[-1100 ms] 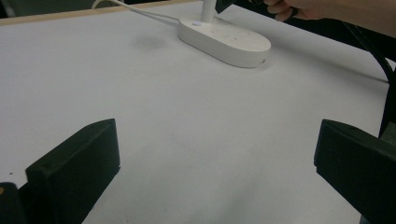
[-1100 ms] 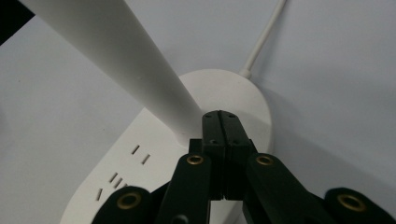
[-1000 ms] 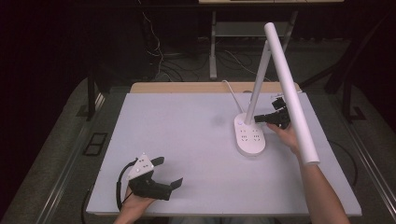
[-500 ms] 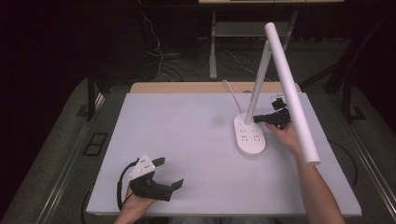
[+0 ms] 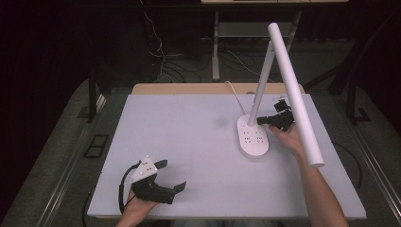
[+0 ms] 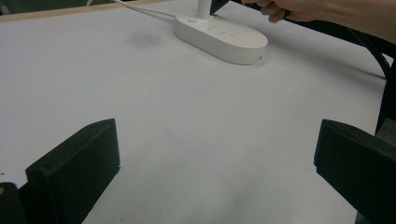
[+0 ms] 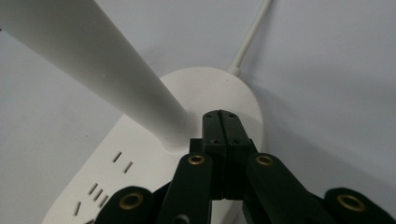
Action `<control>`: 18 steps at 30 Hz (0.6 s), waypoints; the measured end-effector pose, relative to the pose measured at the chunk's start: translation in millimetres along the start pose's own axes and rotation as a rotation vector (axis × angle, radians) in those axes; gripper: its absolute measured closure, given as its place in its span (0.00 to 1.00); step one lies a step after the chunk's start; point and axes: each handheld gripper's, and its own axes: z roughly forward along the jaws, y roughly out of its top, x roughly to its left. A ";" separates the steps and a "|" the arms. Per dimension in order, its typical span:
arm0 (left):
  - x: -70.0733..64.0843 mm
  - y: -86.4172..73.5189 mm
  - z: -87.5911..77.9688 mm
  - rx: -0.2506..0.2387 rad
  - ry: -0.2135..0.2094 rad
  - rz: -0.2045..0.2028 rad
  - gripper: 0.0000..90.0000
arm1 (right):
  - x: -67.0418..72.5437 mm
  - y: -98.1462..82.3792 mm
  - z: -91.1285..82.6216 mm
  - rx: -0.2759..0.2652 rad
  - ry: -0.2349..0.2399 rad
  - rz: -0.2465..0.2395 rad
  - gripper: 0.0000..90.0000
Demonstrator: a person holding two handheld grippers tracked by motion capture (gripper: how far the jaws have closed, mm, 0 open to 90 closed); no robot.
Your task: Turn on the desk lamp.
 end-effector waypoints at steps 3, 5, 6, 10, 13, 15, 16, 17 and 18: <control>0.3 -0.2 0.4 0.000 -0.001 -0.003 0.00 | 6.2 1.7 -2.8 -0.002 -0.022 -0.031 1.00; 0.3 -0.3 0.8 0.001 -0.003 -0.003 0.00 | 8.4 2.7 -6.1 -0.005 -0.023 -0.037 1.00; 0.2 -0.3 0.8 0.002 -0.003 -0.003 0.00 | 8.3 3.2 -7.9 -0.012 -0.020 -0.040 1.00; -0.7 -0.1 0.2 0.002 -0.003 0.002 0.00 | 7.2 4.3 -16.7 -0.021 -0.013 -0.038 1.00; -0.8 -0.1 -0.3 -0.002 0.000 -0.002 0.00 | 8.3 4.2 -22.0 -0.014 -0.017 -0.036 1.00; -0.6 0.0 -0.6 -0.005 0.001 -0.003 0.00 | 9.2 3.9 -26.8 -0.015 -0.020 -0.037 1.00; -0.5 0.0 -1.2 -0.006 0.002 -0.004 0.00 | 9.9 3.9 -28.6 -0.016 -0.020 -0.035 1.00; -0.7 0.0 -1.4 -0.009 0.004 -0.008 0.00 | 10.6 3.8 -31.7 -0.018 -0.023 -0.039 1.00; -0.6 0.1 -1.7 -0.010 0.004 -0.008 0.00 | 11.4 3.6 -34.2 -0.021 -0.023 -0.040 1.00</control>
